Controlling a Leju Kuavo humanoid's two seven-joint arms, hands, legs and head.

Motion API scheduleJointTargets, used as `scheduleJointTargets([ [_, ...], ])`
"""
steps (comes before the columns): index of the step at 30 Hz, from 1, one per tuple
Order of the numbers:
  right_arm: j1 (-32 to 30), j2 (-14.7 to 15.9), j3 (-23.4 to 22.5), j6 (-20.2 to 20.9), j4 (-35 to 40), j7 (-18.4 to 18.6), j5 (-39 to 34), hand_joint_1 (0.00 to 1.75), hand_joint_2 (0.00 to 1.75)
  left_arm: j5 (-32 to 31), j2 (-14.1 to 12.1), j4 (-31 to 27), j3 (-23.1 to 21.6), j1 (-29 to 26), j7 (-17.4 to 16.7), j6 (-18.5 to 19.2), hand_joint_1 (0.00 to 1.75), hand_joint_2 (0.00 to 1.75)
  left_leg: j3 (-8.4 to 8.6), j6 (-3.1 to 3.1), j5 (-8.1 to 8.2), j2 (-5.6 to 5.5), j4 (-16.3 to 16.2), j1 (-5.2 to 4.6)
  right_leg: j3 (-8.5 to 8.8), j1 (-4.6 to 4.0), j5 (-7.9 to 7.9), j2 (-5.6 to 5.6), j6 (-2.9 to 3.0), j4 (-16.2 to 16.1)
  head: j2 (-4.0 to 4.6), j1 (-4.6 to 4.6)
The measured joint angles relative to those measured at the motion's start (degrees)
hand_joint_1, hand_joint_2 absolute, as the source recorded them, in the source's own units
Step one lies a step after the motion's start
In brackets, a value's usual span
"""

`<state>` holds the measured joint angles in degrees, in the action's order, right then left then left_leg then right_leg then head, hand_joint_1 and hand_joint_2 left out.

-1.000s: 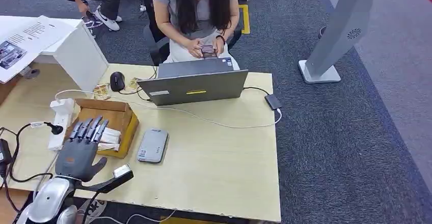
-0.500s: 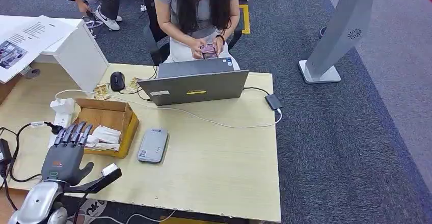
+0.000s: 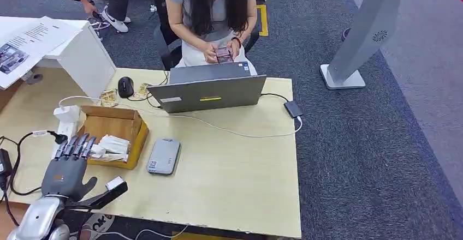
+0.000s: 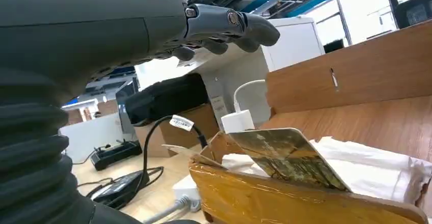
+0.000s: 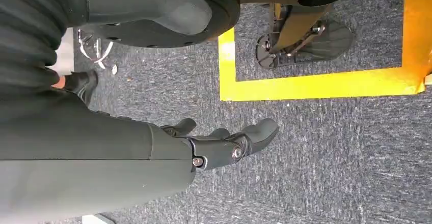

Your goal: Pass the card to the sensor for recognition and then transmit it.

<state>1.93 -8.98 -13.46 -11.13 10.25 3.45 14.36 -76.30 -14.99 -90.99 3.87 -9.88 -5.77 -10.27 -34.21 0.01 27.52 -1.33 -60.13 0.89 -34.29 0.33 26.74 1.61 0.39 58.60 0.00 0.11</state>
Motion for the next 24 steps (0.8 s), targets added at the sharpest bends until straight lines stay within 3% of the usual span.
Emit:
scheduleJointTargets([
  [24, 0.04, 0.0, 0.0, 0.33, 0.0, 0.0, 1.46, 0.0, 1.75, -1.01, 2.05, 2.47, -0.28, 3.74, 0.61, -0.02, 0.0, 1.75, 0.02, 0.0, 0.0, 0.03, 0.0, 0.0, -0.03, 0.0, -0.01, 0.03, 0.0, -0.01, 0.0, 0.0],
])
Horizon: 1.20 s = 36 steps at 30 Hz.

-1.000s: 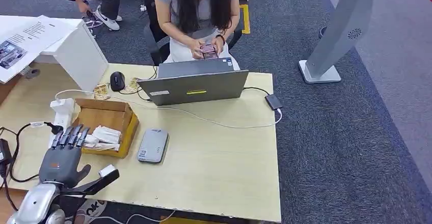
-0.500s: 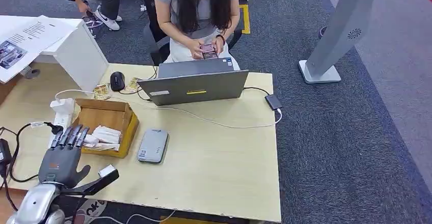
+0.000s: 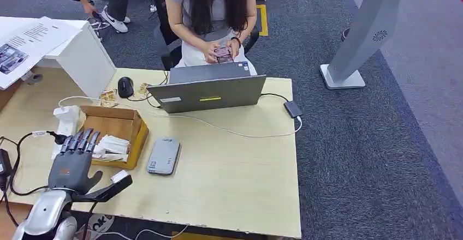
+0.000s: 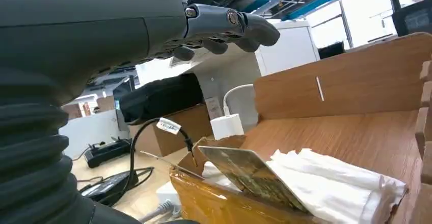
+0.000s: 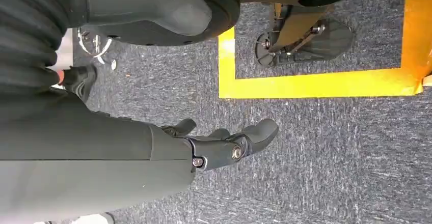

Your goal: Pass the card to the sensor for recognition and then transmit it.

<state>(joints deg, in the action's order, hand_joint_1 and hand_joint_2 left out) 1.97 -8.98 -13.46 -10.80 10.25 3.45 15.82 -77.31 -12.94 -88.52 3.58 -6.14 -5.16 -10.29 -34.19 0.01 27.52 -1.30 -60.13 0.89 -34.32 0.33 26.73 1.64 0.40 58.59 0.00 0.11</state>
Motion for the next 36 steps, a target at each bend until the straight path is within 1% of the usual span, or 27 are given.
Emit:
scheduleJointTargets([
  [17, 0.02, 0.0, 0.0, 0.07, 0.02, 0.13, 1.18, 0.0, 1.75, 1.4, 0.87, 3.61, -0.83, 2.33, -0.2, -0.09, 0.0, 1.75, 0.0, 0.0, 0.0, 0.0, 0.0, 0.0, 0.0, 0.0, 0.0, 0.0, 0.0, 0.0, 0.0, 0.02],
  [36, 0.03, 0.0, 0.0, 0.07, 0.02, 0.24, 1.6, 0.0, 1.75, 1.57, 0.92, 4.44, -0.92, 2.27, -0.46, -0.09, 0.0, 1.75, -0.01, 0.0, 0.0, 0.0, 0.0, 0.0, 0.01, 0.0, 0.0, 0.0, 0.0, 0.0, 0.0, 0.02],
])
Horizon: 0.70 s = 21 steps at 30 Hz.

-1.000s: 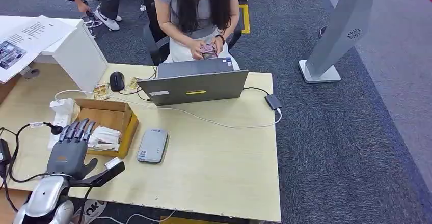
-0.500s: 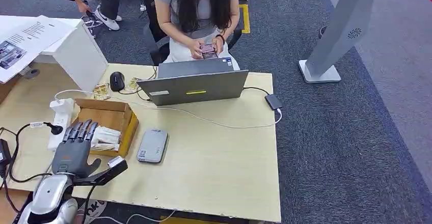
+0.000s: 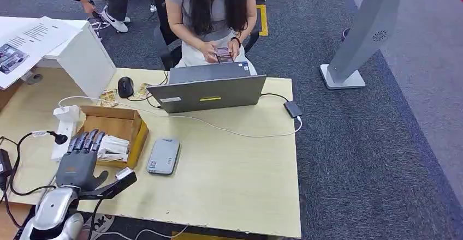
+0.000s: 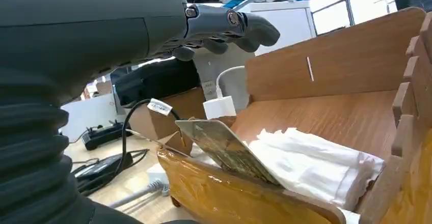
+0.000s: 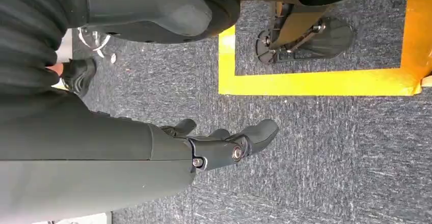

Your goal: Pass the card to the sensor for recognition and then transmit it.

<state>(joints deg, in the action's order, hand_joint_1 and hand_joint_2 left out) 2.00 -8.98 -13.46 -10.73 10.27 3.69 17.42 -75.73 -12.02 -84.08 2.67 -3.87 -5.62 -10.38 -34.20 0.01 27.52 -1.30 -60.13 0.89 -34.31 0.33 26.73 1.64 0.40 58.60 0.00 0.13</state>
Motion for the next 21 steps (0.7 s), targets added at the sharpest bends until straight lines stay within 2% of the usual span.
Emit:
scheduleJointTargets([
  [9, 0.0, 0.0, 0.0, -0.04, 0.0, 0.24, 0.26, 0.0, 1.75, 0.15, 0.04, 0.15, 0.0, -0.79, -0.18, -0.07, 0.0, 1.75, -0.01, 0.0, 0.0, 0.0, 0.0, 0.0, 0.0, 0.0, 0.0, 0.0, 0.0, 0.0, 0.0, 0.0],
  [10, 0.0, 0.0, 0.0, -0.04, 0.0, 0.24, 0.26, 0.0, 1.75, 0.15, 0.04, 0.15, 0.0, -0.8, -0.18, -0.07, 1.75, 1.75, -0.01, 0.0, 0.0, 0.0, 0.0, 0.0, 0.0, 0.0, 0.0, 0.0, 0.0, 0.0, 0.0, 0.0],
  [21, 0.0, 0.0, 0.0, -0.04, 0.0, 0.31, 0.59, 0.0, 1.75, 0.33, 0.04, 0.64, 0.0, -1.24, -0.13, 0.09, 1.75, 1.75, -0.01, 0.0, 0.0, -0.01, 0.0, 0.0, 0.0, 0.0, 0.0, 0.0, 0.0, 0.0, 0.0, 0.0],
])
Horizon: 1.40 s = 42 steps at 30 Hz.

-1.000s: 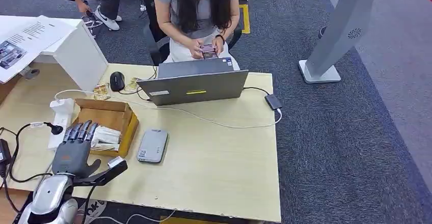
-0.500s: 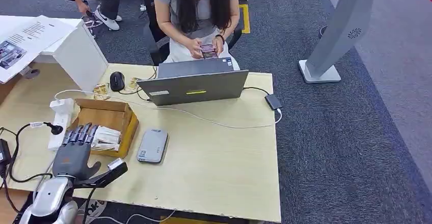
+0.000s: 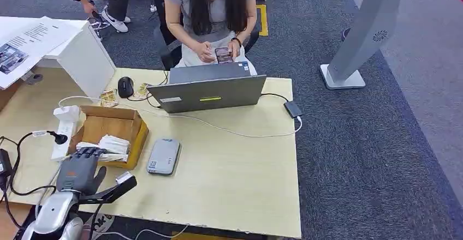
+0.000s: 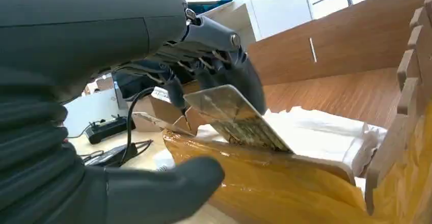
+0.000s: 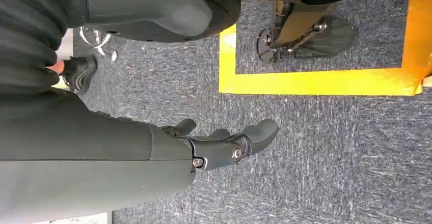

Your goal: Pass the card to the sensor for recognition and then transmit it.

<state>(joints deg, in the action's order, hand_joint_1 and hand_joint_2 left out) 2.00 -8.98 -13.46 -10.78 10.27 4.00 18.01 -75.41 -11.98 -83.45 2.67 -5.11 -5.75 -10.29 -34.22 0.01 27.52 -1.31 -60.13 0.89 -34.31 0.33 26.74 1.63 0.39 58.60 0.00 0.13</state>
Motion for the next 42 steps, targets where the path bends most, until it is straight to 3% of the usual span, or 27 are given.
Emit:
scheduleJointTargets([
  [22, 0.01, 0.0, -0.02, 0.15, 0.0, -0.02, 0.44, 0.0, 1.75, 0.61, -0.07, 0.24, 0.0, 0.12, 0.72, -0.09, 1.75, 1.75, 0.0, 0.0, 0.0, 0.0, 0.0, 0.0, 0.01, 0.0, 0.0, 0.0, 0.0, 0.0, 0.0, 0.0],
  [30, 0.01, 0.0, -0.18, 0.48, 0.0, -0.02, 0.87, 0.0, 1.75, 1.16, -0.07, 0.46, 0.02, 0.45, 2.41, -1.44, 1.75, 1.75, 0.02, 0.0, 0.0, 0.0, 0.0, 0.0, 0.0, 0.0, 0.0, 0.0, 0.0, 0.0, 0.0, 0.0],
  [42, 0.04, 0.0, -1.14, 0.77, 0.0, -0.59, 1.6, 0.0, 1.75, 4.96, -2.19, -3.32, -0.18, 6.34, 4.26, -0.96, 1.75, 1.75, 0.01, 0.01, -0.01, -0.02, 0.0, 0.05, -0.01, -0.04, -0.01, -0.01, 0.01, 0.01, 0.0, 0.0],
])
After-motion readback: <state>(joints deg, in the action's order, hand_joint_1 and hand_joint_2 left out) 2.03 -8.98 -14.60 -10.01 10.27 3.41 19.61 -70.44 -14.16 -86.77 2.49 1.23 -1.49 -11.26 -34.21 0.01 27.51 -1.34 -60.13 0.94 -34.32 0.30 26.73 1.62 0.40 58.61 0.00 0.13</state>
